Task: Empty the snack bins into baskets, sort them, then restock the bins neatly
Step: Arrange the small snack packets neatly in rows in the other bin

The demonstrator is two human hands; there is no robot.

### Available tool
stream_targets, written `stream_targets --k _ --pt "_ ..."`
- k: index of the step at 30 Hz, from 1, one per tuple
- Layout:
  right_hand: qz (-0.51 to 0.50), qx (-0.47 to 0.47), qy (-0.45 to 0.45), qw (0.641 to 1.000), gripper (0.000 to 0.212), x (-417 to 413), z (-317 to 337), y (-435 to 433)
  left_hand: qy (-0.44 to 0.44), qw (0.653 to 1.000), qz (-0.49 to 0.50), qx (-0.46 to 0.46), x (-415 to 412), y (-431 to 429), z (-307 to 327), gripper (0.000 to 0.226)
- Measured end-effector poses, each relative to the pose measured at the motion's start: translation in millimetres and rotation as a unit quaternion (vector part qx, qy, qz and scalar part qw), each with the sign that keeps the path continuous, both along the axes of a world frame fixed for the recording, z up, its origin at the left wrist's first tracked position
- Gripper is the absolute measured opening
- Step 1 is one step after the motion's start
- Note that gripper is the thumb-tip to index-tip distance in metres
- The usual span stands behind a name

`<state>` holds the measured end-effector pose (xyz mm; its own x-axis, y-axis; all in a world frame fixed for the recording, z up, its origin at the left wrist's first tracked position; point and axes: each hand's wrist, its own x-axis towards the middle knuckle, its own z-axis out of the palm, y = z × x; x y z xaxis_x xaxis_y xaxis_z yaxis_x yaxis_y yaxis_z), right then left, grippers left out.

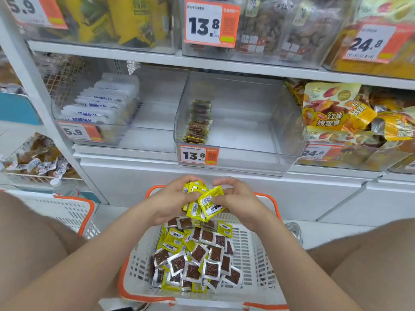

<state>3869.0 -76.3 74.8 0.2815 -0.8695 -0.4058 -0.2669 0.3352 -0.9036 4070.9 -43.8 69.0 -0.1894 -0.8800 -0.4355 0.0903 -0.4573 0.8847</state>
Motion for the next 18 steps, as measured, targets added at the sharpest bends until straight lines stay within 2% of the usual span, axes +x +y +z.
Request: stream_targets --k 3,5,7,9,11,14,18 --pt "-0.013 -0.043 0.031 0.999 0.027 -4.1 27.4 2.3 0.036 0.999 0.028 -0.030 0.0 4.3 21.3 0.028" --pt "-0.067 -0.061 0.030 0.995 0.017 -8.3 43.9 3.7 0.054 0.996 0.051 -0.043 -0.1 8.0 31.9 0.029" --pt "-0.121 -0.027 -0.049 0.991 0.018 -9.9 54.4 7.7 0.069 0.992 0.088 -0.062 -3.0 12.6 37.5 0.029" --pt "-0.132 0.024 -0.128 0.983 0.019 -3.4 58.7 17.2 0.084 0.985 0.123 -0.091 -9.8 16.8 38.4 0.030" --pt "-0.118 0.023 -0.096 0.988 0.020 5.8 49.2 25.7 0.079 0.979 0.147 -0.121 -21.2 21.2 35.8 0.030" --pt "-0.134 -0.027 -0.035 0.990 0.006 17.8 30.2 34.5 0.048 0.972 0.179 -0.144 -39.4 25.1 27.2 0.025" --pt "-0.149 -0.065 -0.017 0.986 0.013 20.4 23.6 34.5 0.016 0.971 0.186 -0.153 -48.2 24.9 22.5 0.027"
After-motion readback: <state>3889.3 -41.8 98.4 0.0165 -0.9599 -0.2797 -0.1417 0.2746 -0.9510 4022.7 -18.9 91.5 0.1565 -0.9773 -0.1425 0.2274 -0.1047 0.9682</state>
